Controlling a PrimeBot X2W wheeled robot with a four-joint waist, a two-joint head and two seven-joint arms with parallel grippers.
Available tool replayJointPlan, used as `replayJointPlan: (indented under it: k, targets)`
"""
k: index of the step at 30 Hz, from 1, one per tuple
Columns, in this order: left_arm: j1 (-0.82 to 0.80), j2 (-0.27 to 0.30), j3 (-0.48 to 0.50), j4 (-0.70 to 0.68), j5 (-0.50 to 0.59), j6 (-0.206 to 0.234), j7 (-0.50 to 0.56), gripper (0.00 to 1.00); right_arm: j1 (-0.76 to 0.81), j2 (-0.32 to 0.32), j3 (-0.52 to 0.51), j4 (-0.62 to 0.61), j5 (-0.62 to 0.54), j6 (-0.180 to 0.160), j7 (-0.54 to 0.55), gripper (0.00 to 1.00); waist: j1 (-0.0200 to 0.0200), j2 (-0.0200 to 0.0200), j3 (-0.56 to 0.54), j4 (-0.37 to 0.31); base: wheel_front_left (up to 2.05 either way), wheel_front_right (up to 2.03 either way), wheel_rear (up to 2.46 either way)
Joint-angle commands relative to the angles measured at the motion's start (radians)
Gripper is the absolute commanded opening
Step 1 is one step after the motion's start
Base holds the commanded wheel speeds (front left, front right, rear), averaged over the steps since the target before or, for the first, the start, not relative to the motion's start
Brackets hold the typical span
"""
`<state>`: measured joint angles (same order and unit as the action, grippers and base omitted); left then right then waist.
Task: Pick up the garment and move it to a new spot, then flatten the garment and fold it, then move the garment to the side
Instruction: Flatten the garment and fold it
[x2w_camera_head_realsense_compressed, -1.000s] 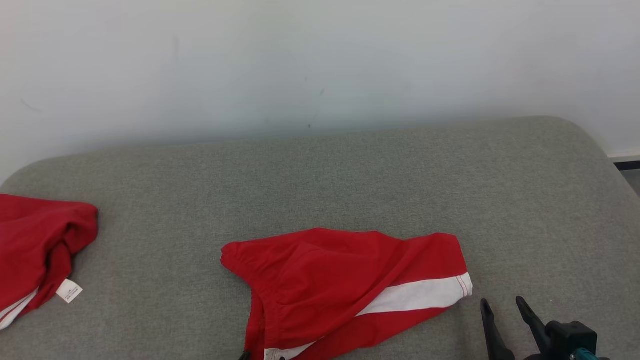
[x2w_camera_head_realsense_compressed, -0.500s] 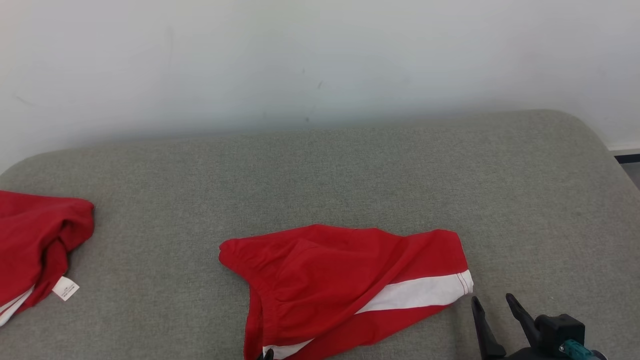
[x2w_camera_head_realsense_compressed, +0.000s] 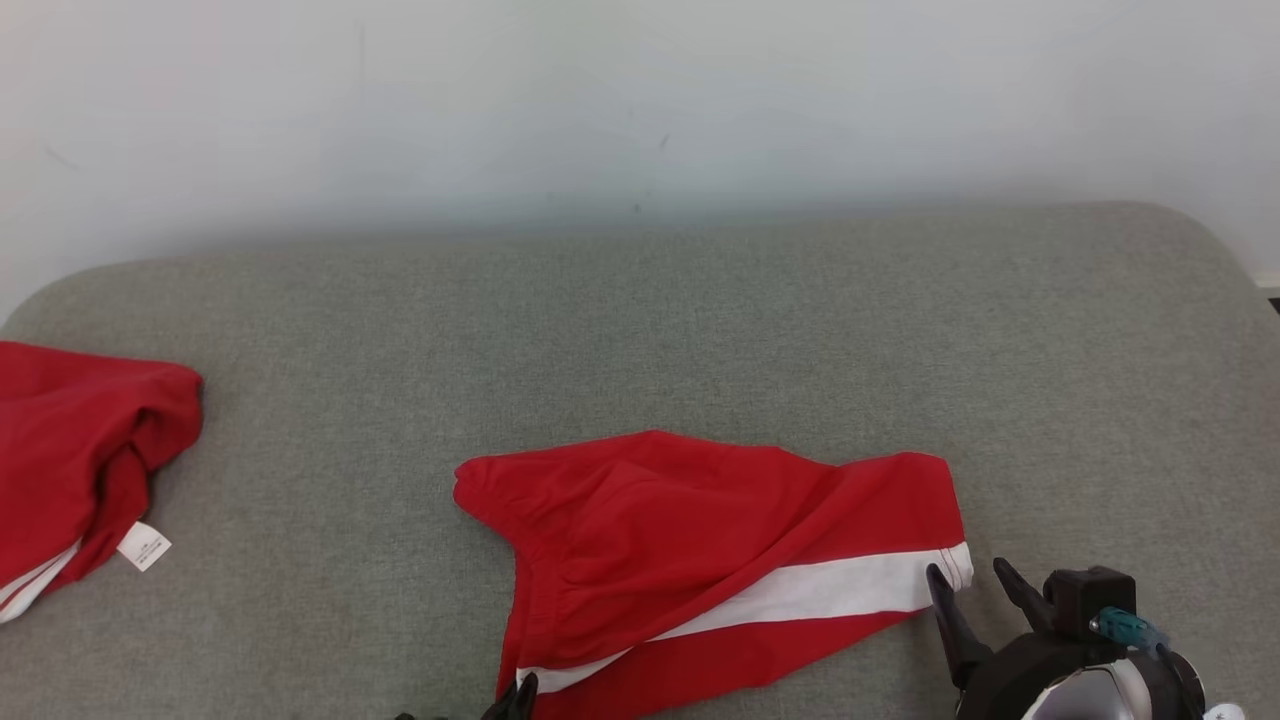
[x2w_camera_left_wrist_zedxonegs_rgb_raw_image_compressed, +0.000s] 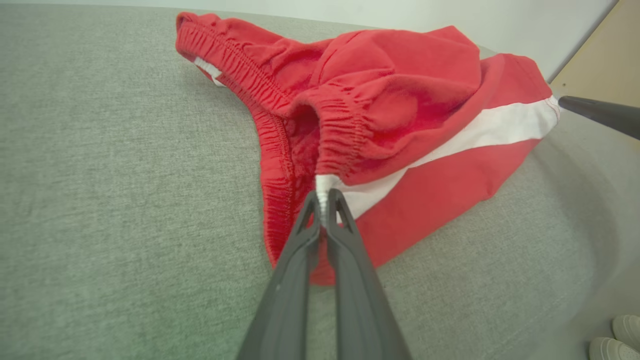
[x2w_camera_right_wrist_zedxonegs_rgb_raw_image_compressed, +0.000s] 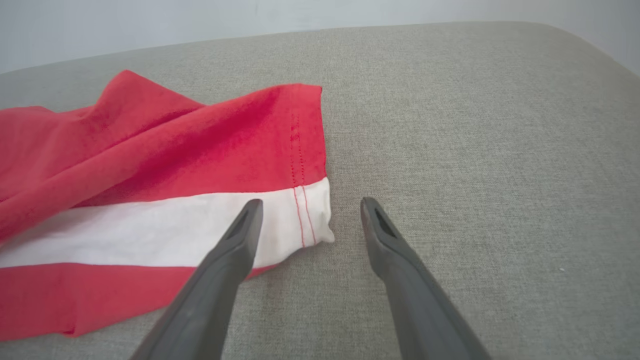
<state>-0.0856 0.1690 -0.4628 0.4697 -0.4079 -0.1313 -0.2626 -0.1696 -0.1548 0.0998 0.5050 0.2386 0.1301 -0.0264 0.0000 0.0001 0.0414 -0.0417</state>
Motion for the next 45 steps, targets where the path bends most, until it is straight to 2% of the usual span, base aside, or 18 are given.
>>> replayJointPlan:
  k: [1, 7, 8, 11, 13, 14, 15, 16, 18, 19, 29, 37, 45]
  targets:
    - [-0.012, 0.005, 0.003, -0.003, 0.006, 0.001, -0.003, 0.0, -0.015, -0.006, 0.006, 0.012, 0.008, 0.001, 0.003, 1.0, 0.0, -0.0001, 0.011, 0.009, 0.0, 0.0, 0.0]
    - [-0.021, 0.006, 0.005, -0.003, 0.008, 0.001, -0.003, 0.0, -0.041, -0.004, 0.04, 0.059, 0.028, 0.001, -0.004, 1.0, 0.0, -0.0001, 0.026, 0.019, 0.0, 0.0, 0.0]
    - [-0.021, 0.006, 0.005, -0.004, 0.008, 0.001, -0.003, 0.0, -0.04, -0.002, 0.046, 0.063, 0.029, 0.001, -0.007, 0.93, 0.0, -0.0001, 0.027, 0.02, 0.0, 0.0, 0.0]
    - [-0.021, 0.004, 0.009, -0.005, 0.009, 0.001, -0.003, 0.0, -0.027, -0.002, 0.062, 0.073, 0.041, 0.001, -0.019, 0.89, 0.0, -0.0001, 0.027, 0.021, 0.0, 0.0, 0.0]
    - [-0.02, 0.001, 0.013, -0.005, 0.01, 0.001, -0.003, 0.0, -0.018, 0.001, 0.073, 0.075, 0.048, 0.001, -0.026, 0.75, 0.0, -0.0001, 0.026, 0.02, 0.0, 0.0, 0.0]
    - [-0.019, 0.001, 0.016, -0.005, 0.011, 0.001, -0.003, 0.0, -0.016, 0.001, 0.078, 0.075, 0.049, 0.001, -0.027, 0.65, 0.0, -0.0001, 0.025, 0.019, 0.0, 0.0, 0.0]
    - [-0.018, 0.0, 0.019, -0.006, 0.012, 0.001, -0.003, 0.0, -0.016, 0.0, 0.083, 0.075, 0.053, 0.001, -0.026, 0.47, 0.0, -0.0001, 0.025, 0.017, 0.0, 0.0, 0.0]
    - [-0.018, 0.0, 0.019, -0.006, 0.012, 0.001, -0.003, 0.0, -0.016, 0.0, 0.083, 0.075, 0.053, 0.001, -0.026, 0.47, 0.0, -0.0001, 0.025, 0.017, 0.0, 0.0, 0.0]
    - [-0.015, -0.001, 0.025, -0.008, 0.014, 0.001, -0.003, 0.0, -0.02, -0.001, 0.091, 0.076, 0.059, 0.001, -0.025, 0.27, 0.0, -0.0001, 0.024, 0.012, 0.0, 0.0, 0.0]
    - [-0.015, -0.001, 0.028, -0.008, 0.015, 0.001, -0.003, 0.0, -0.024, -0.003, 0.094, 0.076, 0.062, 0.001, -0.026, 0.0, 0.0, -0.0001, 0.024, 0.01, 0.0, 0.0, 0.0]
    - [-0.022, -0.015, 0.076, -0.06, -0.004, 0.001, -0.003, 0.0, -0.063, -0.028, 0.107, 0.036, 0.093, 0.001, -0.061, 0.0, 0.0, -0.0001, 0.002, 0.004, 0.0, 0.0, 0.0]
    - [-0.071, 0.011, 0.127, -0.231, -0.146, 0.002, -0.003, 0.0, -0.073, -0.058, 0.085, -0.177, 0.203, 0.001, -0.091, 0.0, 0.0, -0.0001, -0.037, -0.009, 0.0, 0.0, 0.0]
    - [-0.2, 0.061, 0.129, -0.367, -0.347, 0.001, 0.073, 0.0, -0.164, -0.09, 0.073, -0.391, 0.324, 0.001, -0.025, 0.0, 0.0, -0.0001, -0.049, -0.029, 0.0, 0.0, 0.0]
